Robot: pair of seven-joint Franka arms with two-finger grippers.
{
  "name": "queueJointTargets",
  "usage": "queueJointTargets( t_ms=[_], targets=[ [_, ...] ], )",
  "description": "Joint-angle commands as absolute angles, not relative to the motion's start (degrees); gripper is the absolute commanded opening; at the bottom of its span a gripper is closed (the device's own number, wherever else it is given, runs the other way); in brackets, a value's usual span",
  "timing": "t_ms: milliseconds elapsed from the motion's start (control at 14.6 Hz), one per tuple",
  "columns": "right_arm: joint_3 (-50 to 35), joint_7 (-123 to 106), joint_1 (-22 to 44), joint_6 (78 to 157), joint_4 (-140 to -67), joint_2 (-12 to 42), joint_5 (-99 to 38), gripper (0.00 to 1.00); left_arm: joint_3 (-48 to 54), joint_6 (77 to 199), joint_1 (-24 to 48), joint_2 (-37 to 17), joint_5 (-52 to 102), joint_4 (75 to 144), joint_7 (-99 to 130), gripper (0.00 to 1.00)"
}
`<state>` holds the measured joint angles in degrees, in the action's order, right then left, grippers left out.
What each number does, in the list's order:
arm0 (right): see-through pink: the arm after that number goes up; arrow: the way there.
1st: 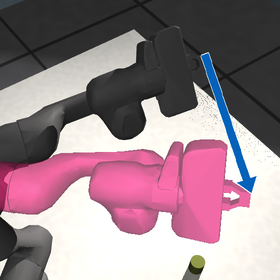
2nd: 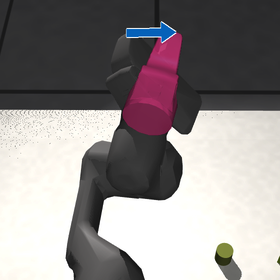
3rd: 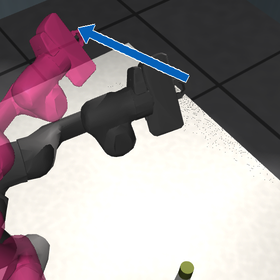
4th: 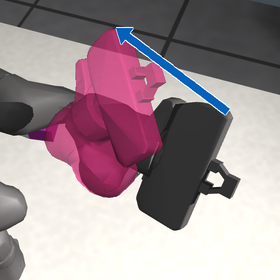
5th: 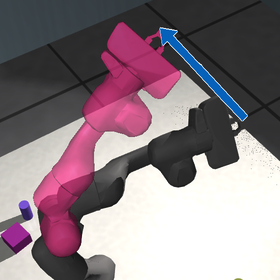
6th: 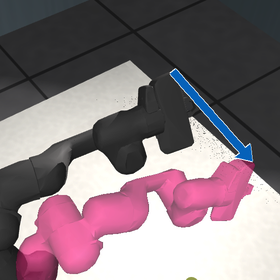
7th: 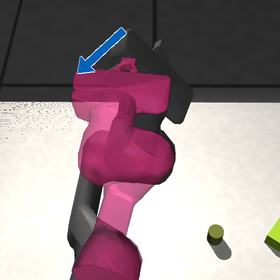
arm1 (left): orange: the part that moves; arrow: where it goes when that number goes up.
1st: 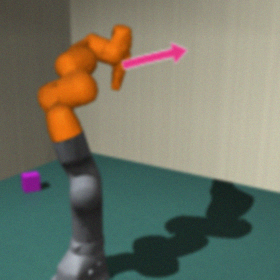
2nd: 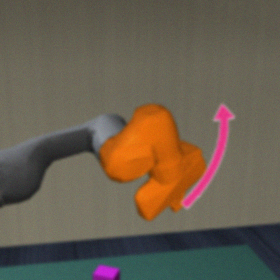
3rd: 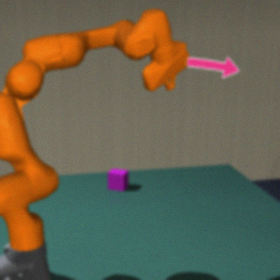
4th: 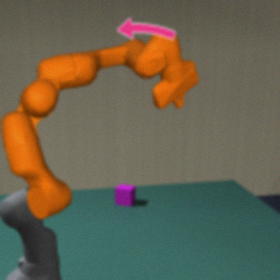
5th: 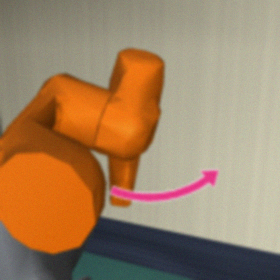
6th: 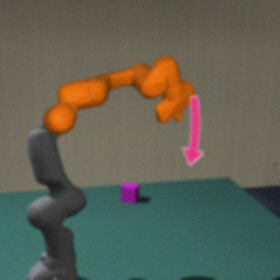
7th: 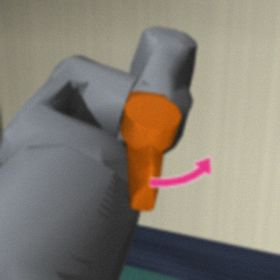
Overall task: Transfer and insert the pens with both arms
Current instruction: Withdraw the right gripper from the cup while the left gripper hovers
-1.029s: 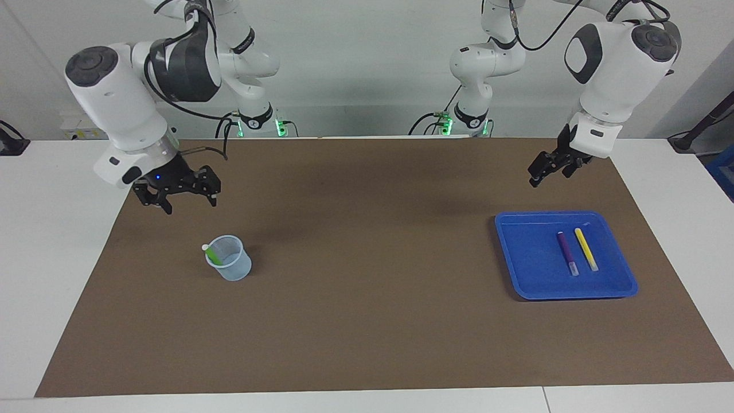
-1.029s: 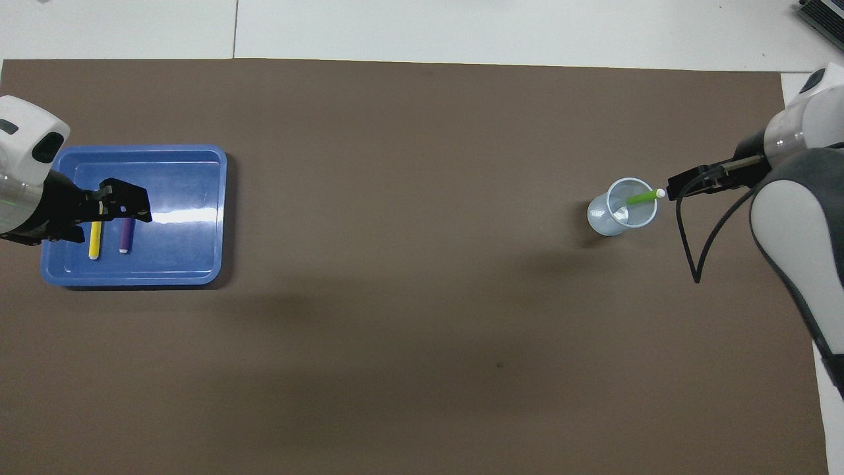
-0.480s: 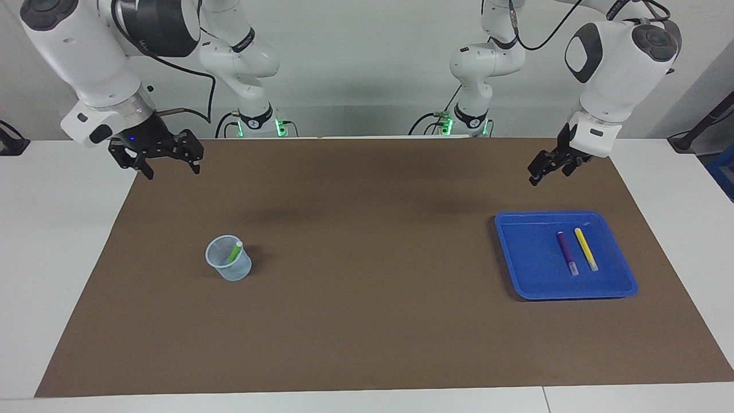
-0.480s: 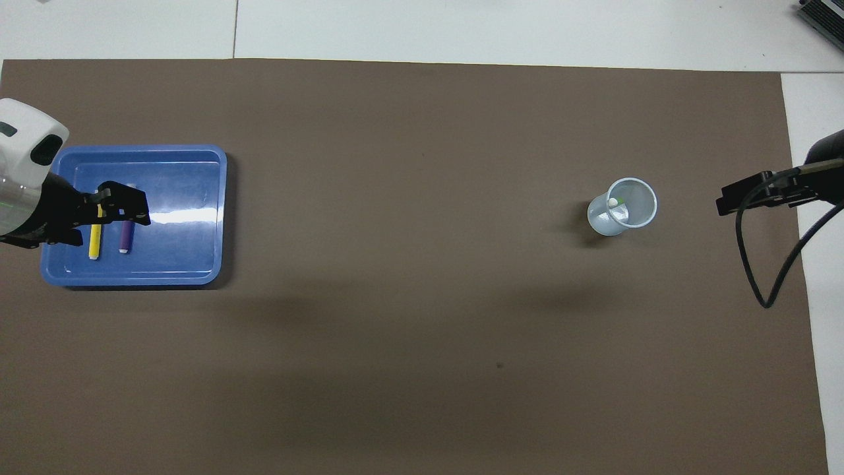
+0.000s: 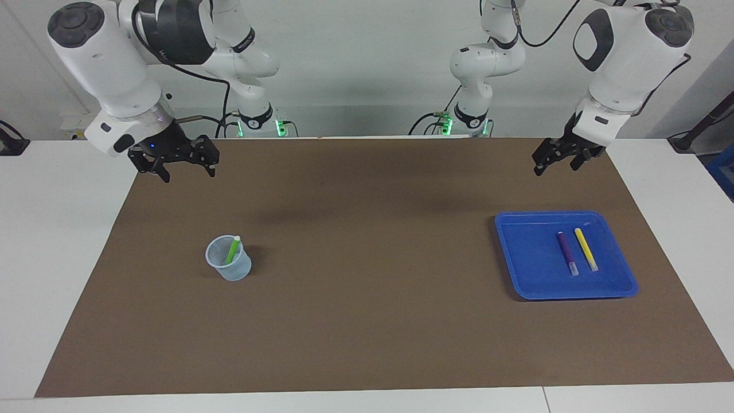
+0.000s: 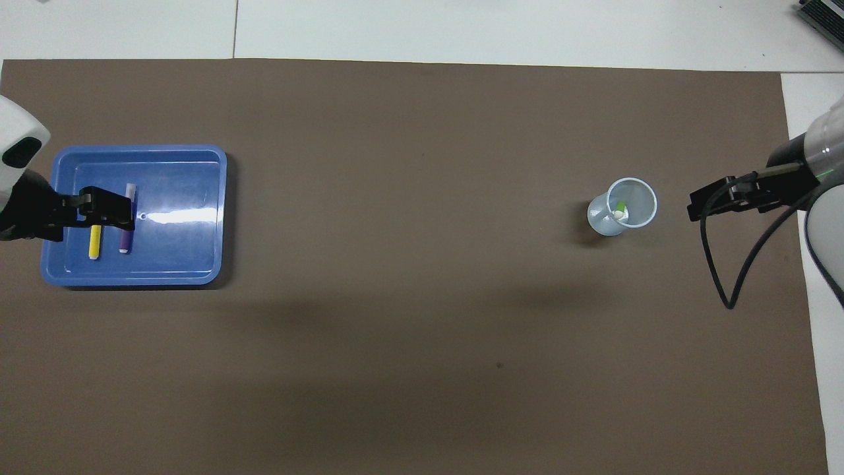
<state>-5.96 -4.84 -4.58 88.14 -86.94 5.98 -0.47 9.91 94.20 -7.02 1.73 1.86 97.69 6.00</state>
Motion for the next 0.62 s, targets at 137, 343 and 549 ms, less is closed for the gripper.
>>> queueJointTargets(
  t_ms=[137, 343, 549],
  targets=[
    [-6.06, -4.57, -5.36, 88.77, -87.98, 5.19, -0.18, 1.0, 10.02, 93.78, -7.65, 0.88, -1.75, 95.8, -2.1, 1.0],
    [-6.06, -4.57, -5.45, 88.94, -88.07, 5.19, -0.18, 1.0, 10.02, 96.58, -7.47, 0.53, -1.76, 96.5, -2.28, 1.0],
    [-6.07, -4.57, -5.27, 89.64, -88.33, 5.19, -0.18, 1.0, 10.02, 98.96, -7.91, -0.35, -1.76, 97.29, -2.46, 1.0]
  ],
)
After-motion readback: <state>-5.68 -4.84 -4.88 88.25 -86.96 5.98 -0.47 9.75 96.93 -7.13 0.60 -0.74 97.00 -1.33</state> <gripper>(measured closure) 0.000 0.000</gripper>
